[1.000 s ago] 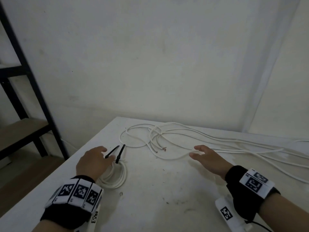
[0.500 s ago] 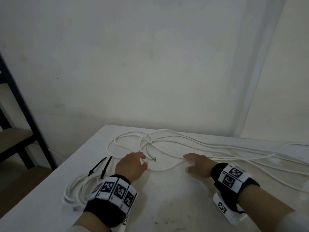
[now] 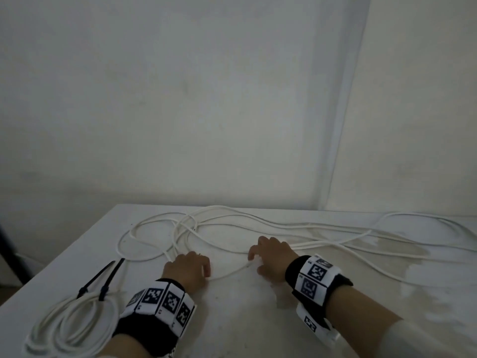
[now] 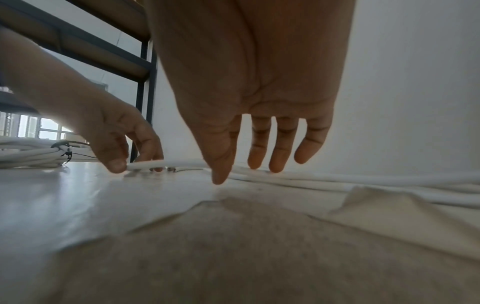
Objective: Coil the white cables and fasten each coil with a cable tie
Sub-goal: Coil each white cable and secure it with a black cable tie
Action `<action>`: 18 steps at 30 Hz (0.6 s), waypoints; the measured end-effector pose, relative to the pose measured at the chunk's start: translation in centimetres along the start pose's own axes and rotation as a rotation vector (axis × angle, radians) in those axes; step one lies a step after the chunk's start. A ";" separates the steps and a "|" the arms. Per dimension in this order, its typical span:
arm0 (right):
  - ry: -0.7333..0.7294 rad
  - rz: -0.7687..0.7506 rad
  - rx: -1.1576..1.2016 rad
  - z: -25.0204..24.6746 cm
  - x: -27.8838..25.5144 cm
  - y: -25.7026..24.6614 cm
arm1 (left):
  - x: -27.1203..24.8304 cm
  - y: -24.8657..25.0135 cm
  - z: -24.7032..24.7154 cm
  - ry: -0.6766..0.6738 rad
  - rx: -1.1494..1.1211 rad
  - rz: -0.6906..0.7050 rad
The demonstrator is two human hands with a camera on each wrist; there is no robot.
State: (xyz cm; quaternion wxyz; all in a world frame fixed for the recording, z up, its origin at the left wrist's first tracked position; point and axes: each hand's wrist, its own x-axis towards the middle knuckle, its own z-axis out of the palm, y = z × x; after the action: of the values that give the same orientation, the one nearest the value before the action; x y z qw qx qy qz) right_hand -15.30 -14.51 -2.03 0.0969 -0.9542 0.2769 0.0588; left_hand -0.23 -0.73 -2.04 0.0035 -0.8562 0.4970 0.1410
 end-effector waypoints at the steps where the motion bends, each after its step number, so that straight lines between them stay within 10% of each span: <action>1: 0.012 0.006 -0.011 0.1 0.0 0.1 | -0.1 0.0 0.0 0.037 -0.015 0.010; 18: 0.457 -0.130 0.414 -3.3 -2.7 3.0 | -0.7 1.3 -1.7 0.606 -0.342 0.227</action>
State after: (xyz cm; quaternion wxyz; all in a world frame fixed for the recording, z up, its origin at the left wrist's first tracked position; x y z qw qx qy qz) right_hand -18.98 -16.35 1.16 0.2281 -0.9183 0.2363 -0.2210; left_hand -1.29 -1.01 -0.01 -0.3029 -0.7867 0.5366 -0.0383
